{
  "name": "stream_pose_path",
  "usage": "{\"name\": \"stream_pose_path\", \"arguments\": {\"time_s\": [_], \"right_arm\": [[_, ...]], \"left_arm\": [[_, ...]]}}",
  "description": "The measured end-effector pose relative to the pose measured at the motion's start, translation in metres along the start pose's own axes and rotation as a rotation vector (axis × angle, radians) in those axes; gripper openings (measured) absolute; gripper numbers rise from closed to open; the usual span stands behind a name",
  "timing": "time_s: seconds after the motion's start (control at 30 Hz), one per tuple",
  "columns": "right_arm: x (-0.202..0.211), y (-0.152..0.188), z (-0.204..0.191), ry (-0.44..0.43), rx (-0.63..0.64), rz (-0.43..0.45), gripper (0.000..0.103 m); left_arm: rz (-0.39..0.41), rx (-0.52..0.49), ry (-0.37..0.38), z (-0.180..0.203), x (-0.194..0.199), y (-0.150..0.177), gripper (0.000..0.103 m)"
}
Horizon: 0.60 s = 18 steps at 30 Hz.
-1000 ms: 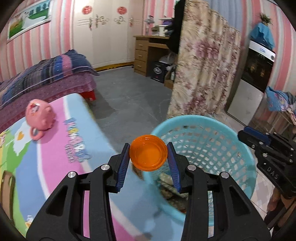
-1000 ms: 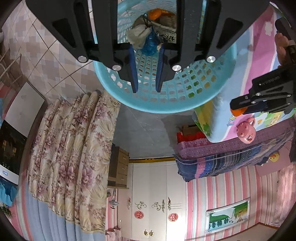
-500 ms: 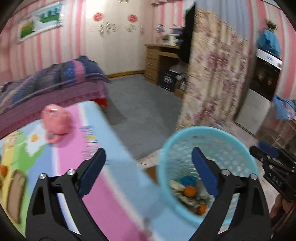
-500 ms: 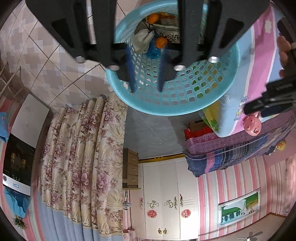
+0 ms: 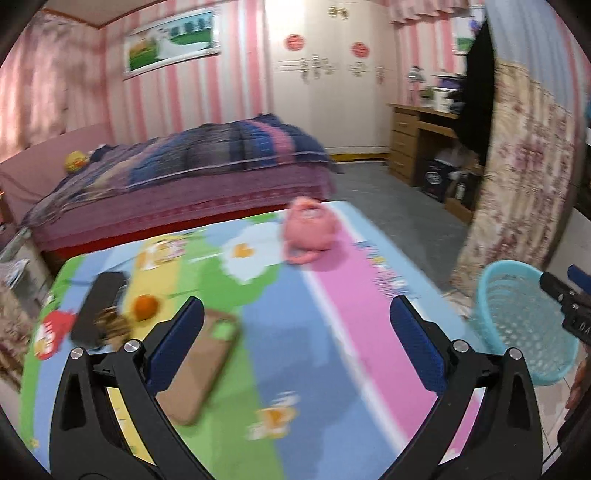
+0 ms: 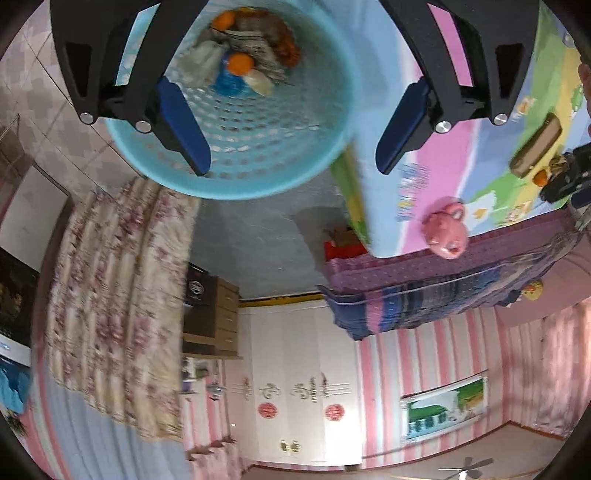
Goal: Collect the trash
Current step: 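Move both tools back over the brown paper and mandarin on the mat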
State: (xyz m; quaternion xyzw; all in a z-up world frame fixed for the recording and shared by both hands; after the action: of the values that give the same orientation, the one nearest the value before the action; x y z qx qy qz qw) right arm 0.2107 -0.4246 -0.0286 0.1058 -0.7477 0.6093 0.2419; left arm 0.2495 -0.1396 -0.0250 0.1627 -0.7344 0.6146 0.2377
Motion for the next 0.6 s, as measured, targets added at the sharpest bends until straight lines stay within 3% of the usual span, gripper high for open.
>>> {"name": "stream_pose_path", "arguments": {"time_s": [0.17,0.43,0.6], "right_arm": [[-0.003,-0.008,-0.062,-0.052,0.061,0.013,0.09],[-0.008,-0.015,-0.128,-0.108,0.155,0.022,0.091],[-0.013,-0.024,-0.17,-0.154,0.156,0.026,0.098]], "left_arm": [[0.003,0.041,-0.046,-0.047,0.003,0.004,0.097],[-0.022,0.091,-0.094,-0.107,-0.004,0.016,0.097],[-0.045,0.14,-0.12,-0.137,-0.012,0.025,0.097]]}}
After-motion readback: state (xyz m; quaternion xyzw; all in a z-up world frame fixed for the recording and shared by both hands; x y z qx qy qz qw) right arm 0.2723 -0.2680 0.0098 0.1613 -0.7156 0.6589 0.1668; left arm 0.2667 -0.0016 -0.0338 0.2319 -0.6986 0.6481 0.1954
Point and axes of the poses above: each gripper's, at about its wrist camera, not at the fingertips, and x roughly against the way its jaws point, z to its right, y to its underside, the point moved 10 cm from there along -x, roughly the way its jaws point, and after that the axes turned 5 degrees about -x, right-handed, at the moved point
